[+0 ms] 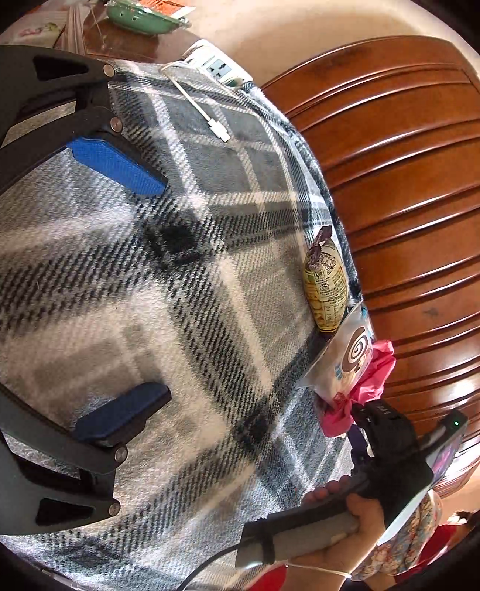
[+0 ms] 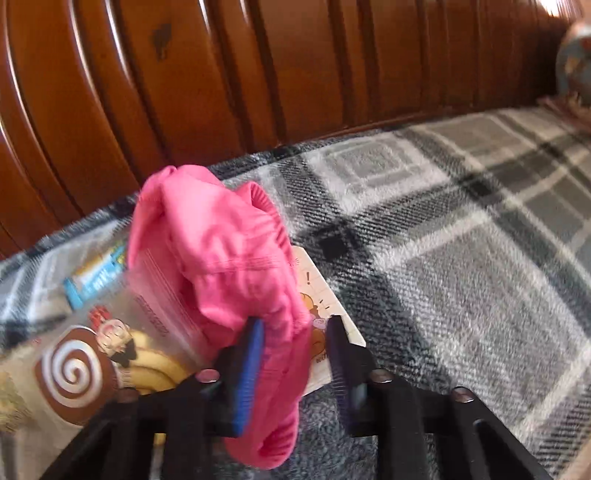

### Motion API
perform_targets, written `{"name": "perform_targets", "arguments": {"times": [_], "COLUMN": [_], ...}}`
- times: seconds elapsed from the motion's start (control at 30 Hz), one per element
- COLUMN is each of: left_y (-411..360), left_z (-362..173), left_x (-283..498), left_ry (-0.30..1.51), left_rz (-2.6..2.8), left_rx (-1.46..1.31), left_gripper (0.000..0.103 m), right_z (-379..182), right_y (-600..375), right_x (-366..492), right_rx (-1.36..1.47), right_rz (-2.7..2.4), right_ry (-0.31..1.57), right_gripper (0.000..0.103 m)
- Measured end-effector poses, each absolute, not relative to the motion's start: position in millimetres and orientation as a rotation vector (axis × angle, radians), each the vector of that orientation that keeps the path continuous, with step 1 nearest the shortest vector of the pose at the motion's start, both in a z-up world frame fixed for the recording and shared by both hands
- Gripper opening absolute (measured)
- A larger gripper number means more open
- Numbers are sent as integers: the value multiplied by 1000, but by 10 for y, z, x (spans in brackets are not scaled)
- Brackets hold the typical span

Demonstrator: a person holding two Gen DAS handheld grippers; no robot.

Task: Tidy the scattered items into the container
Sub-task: 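Withdraw both tools from the tray toward the remaining items, then grasp the pink cloth with the right tool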

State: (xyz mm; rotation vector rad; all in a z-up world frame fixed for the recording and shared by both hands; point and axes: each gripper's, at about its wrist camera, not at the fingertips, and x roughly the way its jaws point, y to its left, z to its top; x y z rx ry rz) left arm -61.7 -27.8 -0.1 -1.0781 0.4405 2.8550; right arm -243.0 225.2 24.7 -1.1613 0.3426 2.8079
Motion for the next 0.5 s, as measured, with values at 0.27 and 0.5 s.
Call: {"name": "perform_targets", "arguments": {"times": [0.27, 0.5], "left_y": [-273, -236], "left_z": [-2, 9], "left_x": [-611, -593], "left_ry": [440, 453], "left_rz": [2861, 2863], "left_rx": [-1080, -1084], "left_gripper": [103, 103], "right_z": [297, 370], "right_y": [2503, 2526], "right_x": [-1917, -1677], "right_rx": [-1148, -1085], "right_rz": [2807, 2842], "right_ry": [518, 418], "right_gripper": [29, 64]}}
